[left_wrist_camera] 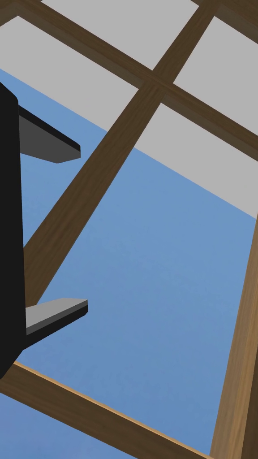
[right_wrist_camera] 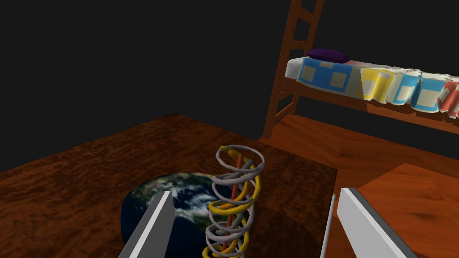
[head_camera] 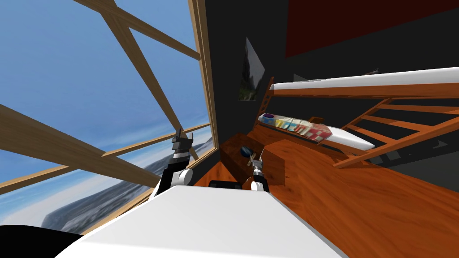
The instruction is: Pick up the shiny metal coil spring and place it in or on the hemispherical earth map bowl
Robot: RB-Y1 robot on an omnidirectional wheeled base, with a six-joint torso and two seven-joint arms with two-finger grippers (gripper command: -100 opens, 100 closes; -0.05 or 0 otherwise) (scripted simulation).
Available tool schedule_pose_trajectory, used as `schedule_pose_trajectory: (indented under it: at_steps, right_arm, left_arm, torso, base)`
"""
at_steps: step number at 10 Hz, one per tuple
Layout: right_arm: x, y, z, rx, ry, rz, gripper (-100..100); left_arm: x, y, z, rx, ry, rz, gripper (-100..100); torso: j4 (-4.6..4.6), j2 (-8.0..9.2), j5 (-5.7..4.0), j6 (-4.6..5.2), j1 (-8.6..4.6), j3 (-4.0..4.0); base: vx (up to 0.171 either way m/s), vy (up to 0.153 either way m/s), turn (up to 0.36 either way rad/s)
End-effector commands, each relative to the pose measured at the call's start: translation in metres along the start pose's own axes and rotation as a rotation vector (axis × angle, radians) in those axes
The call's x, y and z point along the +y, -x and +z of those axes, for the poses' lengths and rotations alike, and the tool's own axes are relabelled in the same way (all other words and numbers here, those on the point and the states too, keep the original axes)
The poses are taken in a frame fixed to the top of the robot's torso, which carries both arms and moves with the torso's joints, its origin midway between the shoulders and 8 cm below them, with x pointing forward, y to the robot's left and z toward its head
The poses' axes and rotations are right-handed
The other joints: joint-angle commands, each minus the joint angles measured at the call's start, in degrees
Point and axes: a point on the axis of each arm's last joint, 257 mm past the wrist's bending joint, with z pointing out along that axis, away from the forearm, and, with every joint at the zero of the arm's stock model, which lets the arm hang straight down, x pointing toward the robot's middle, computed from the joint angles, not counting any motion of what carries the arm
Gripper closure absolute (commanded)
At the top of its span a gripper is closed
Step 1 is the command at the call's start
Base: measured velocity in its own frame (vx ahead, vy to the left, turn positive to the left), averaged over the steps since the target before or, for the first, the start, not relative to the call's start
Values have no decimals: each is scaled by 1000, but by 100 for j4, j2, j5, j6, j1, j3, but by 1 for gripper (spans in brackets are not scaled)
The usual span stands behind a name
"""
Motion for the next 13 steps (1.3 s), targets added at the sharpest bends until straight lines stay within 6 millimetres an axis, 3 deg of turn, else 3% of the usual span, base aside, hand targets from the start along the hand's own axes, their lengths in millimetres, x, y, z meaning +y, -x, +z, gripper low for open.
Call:
schedule_pose_trajectory:
  at_steps: [1,2,6,9,13]
  right_arm:
    - [0,17,-2,-40,6,44,-100]
    - [1,20,-3,-45,6,42,-100]
    - [-1,69,-15,-167,32,170,-100]
    - [-2,78,-17,-191,38,195,-100]
    - [-6,110,-27,-276,60,281,-100]
  left_arm:
    - [0,0,0,0,0,0,0]
    - [0,0,0,0,0,0,0]
    - [0,0,0,0,0,0,0]
    - [0,0,0,0,0,0,0]
    - [0,0,0,0,0,0,0]
  torso:
    - [0,0,0,0,0,0]
    - [0,-1,0,-1,1,0]
    - [-1,-6,0,0,2,-4]
    - [0,-3,0,0,-1,-2]
    - [-1,-3,0,1,0,-2]
  base:
    - [13,9,34]
    - [11,8,19]
    - [23,11,36]
    - [16,4,9]
    - [16,3,0]
